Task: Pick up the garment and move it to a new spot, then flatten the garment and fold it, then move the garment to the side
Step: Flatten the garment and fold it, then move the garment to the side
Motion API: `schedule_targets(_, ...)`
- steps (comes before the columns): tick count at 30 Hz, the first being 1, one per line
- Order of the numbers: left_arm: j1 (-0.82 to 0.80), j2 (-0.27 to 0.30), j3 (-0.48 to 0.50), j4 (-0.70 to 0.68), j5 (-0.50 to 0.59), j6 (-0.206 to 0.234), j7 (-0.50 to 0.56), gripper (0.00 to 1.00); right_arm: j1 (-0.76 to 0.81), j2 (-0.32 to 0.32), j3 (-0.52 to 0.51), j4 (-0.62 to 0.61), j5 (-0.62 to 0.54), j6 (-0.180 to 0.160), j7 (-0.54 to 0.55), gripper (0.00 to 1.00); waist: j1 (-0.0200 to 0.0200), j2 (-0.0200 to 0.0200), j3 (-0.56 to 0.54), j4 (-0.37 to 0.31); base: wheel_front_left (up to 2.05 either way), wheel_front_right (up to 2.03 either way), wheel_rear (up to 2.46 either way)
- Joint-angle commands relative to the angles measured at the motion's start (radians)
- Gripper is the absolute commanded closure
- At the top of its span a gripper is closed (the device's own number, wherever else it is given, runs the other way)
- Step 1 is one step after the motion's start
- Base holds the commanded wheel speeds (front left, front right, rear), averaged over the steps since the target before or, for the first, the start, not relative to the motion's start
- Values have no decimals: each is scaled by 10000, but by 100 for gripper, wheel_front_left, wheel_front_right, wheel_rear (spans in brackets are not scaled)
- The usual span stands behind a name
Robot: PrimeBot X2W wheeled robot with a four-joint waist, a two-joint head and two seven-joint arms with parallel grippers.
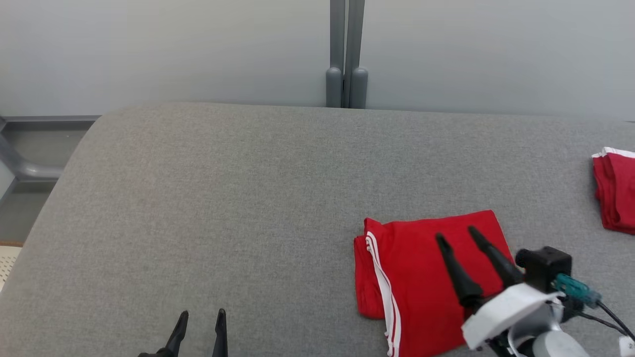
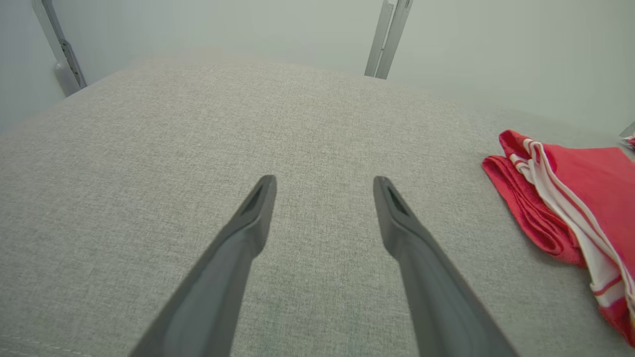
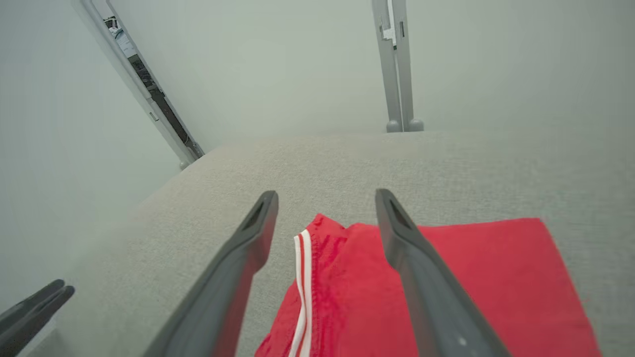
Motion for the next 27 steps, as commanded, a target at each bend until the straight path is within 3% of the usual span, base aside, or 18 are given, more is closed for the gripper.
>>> schedule_targets(1,168,14,106,-57,44,0,-27,0,263,-260,-246,265,-639,-1,-511,0,0,-1,-181,-110,0,0,0)
schedule_targets(6,225,14,408,-300,233,-95,-27,0,688,-728,-1211,1666,-2660,-3,-2148,0,0,-1,-340,-161,0,0,0)
schedule_targets(8,245,12,537,-423,291,-171,-27,0,809,-789,-1450,1979,-3198,-5,-2267,0,0,-1,-377,-163,0,0,0)
schedule_targets(13,306,12,740,-601,450,-379,-27,0,1424,-251,-2533,1464,-3659,-8,-2277,0,0,-1,-474,-172,0,0,0)
schedule_targets(21,275,14,649,-715,328,-496,-26,0,1405,207,-2926,1724,-3453,-8,-2283,0,0,-1,-416,-389,0,0,0)
schedule_targets(24,105,14,585,-743,313,-518,-27,0,845,-45,-2430,2443,-2846,-8,-2266,0,0,-1,-222,-395,0,0,0)
schedule_targets(27,1,12,524,-679,273,-522,-27,0,-65,-515,-1895,3339,-2170,-8,-1395,0,0,-1,-45,-355,0,0,0)
